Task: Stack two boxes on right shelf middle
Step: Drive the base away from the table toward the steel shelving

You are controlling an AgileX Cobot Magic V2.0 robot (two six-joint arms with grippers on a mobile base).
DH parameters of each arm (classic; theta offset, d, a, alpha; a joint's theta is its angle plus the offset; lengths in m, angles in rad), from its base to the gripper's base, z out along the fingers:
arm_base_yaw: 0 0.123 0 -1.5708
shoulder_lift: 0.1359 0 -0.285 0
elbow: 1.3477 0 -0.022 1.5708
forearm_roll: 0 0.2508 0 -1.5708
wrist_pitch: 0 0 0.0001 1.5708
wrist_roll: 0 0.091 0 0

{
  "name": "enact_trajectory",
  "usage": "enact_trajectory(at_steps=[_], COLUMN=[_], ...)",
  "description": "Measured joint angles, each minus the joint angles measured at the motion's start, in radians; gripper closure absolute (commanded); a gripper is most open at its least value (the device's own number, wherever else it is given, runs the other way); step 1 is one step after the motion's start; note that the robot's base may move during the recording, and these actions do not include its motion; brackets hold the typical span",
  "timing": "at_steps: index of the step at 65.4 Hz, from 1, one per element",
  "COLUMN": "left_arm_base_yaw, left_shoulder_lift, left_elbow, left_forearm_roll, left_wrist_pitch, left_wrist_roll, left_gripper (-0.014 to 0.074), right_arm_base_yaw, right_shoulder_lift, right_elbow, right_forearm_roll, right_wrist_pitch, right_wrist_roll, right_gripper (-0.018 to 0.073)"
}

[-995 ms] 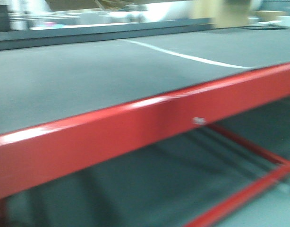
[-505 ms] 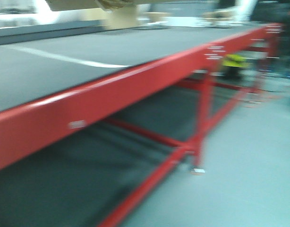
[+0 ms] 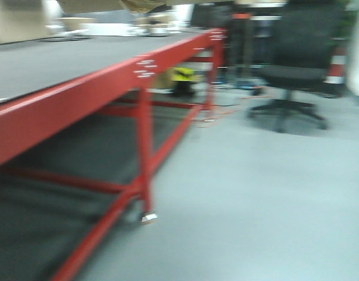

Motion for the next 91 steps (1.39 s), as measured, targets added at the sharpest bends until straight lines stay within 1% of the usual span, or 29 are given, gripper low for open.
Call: enact_trajectory(at_steps=[91], left_arm_base_yaw=[0.0], left_shoulder_lift=[0.0], left_elbow=[0.0], left_forearm_roll=[-0.002], left_wrist_pitch=[0.0], left_wrist_roll=[0.0], left_gripper=[0.0708], right_arm_base_yaw=[0.0], right_shoulder_lift=[0.0], right_elbow=[0.0], right_forearm_roll=[0.0], right_wrist_pitch=[0.0], right_wrist_roll=[0.0], right_gripper=[0.0727])
